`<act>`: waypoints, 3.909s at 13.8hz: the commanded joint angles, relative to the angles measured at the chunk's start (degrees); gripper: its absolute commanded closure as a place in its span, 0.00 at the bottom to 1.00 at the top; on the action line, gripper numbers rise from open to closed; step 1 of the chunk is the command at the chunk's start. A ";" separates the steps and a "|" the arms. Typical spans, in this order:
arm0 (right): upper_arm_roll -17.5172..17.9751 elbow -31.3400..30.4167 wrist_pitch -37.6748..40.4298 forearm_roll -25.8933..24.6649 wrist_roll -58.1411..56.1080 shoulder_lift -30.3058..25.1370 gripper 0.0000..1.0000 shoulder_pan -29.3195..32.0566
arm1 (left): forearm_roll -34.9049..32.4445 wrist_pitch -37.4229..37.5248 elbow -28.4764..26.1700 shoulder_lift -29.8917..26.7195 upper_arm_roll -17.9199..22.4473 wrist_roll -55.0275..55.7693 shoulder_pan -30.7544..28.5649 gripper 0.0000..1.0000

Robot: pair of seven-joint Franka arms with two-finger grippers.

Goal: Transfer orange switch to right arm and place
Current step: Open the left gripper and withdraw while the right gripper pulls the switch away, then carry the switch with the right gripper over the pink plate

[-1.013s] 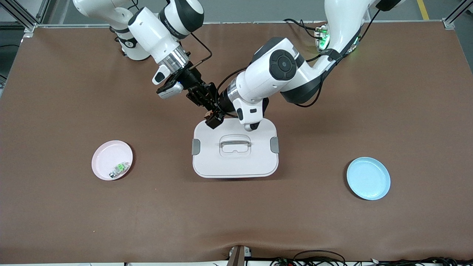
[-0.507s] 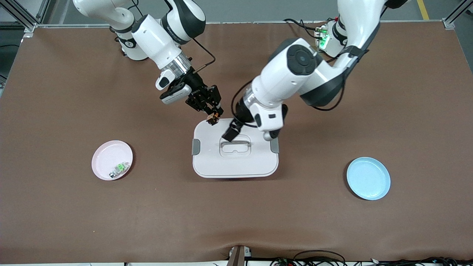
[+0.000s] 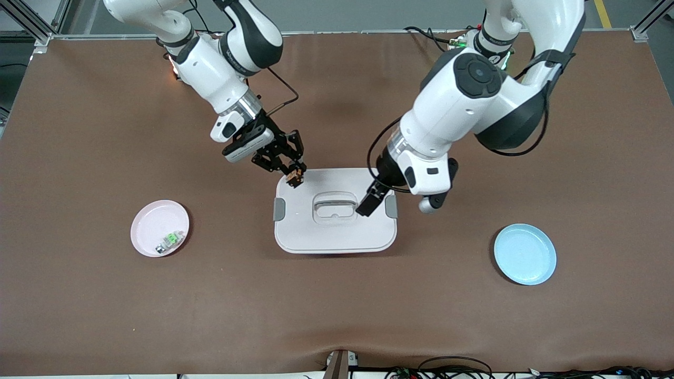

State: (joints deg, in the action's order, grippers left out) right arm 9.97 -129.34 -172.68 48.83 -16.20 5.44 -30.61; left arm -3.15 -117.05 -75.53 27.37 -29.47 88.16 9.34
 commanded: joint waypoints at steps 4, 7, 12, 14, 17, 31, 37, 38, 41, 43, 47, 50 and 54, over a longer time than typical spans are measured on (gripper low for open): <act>0.49 -3.46 1.64 0.91 -17.87 1.32 1.00 5.46 | -2.38 7.08 -1.19 -2.67 -0.06 -17.38 -9.24 0.00; 0.49 -3.47 8.49 0.91 -29.47 1.06 1.00 12.21 | -7.99 13.23 -1.46 -3.11 -0.15 -27.22 -13.46 0.00; 0.40 -3.47 18.77 -0.66 -53.98 1.41 1.00 26.36 | -9.42 16.40 -1.37 -3.20 0.03 -41.11 -19.00 0.00; 0.40 -3.29 21.76 -8.53 -59.11 1.94 1.00 32.77 | -9.59 17.98 -1.37 -4.34 -0.06 -49.09 -21.98 0.00; 0.49 0.12 29.91 -27.06 -59.56 2.29 1.00 41.13 | -9.59 18.78 -1.11 -5.22 -0.06 -58.17 -26.64 0.00; 0.49 6.99 32.43 -45.14 -76.51 8.88 1.00 52.58 | -8.19 30.03 -1.28 -16.02 0.20 -78.30 -30.18 0.00; 0.75 2.51 20.29 -45.05 -81.09 11.51 1.00 52.49 | -1.44 34.08 -3.82 -22.00 19.71 -84.80 -13.56 0.00; 0.84 2.60 20.11 -44.79 -82.40 12.30 1.00 52.66 | 0.32 33.38 -5.83 -23.75 21.80 -86.21 -13.21 0.00; 1.19 2.60 18.79 -44.18 -84.78 14.06 1.00 52.75 | 1.31 26.54 -16.98 -31.48 26.74 -89.20 -9.17 0.00; 1.63 2.77 18.88 -42.86 -86.54 14.51 1.00 52.40 | 1.48 27.13 -17.45 -32.03 26.75 -88.69 -8.99 0.00; 3.74 3.65 18.79 -36.54 -89.44 16.79 1.00 52.67 | 1.57 28.54 -17.45 -32.03 26.31 -88.86 -9.25 0.00; 3.74 4.79 18.61 -35.03 -90.85 18.46 1.00 52.66 | 1.48 28.54 -17.37 -31.85 26.31 -89.30 -9.25 0.00; 3.74 5.15 17.91 -35.03 -90.85 19.69 1.00 52.67 | 1.57 29.76 -17.28 -32.47 26.39 -89.48 -9.86 0.00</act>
State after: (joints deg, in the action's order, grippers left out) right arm 12.63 -125.22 -154.39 12.59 -105.12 23.86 20.66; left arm -2.48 -88.17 -91.96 -3.49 -3.61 -0.02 -0.31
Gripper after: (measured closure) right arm 0.581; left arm 0.000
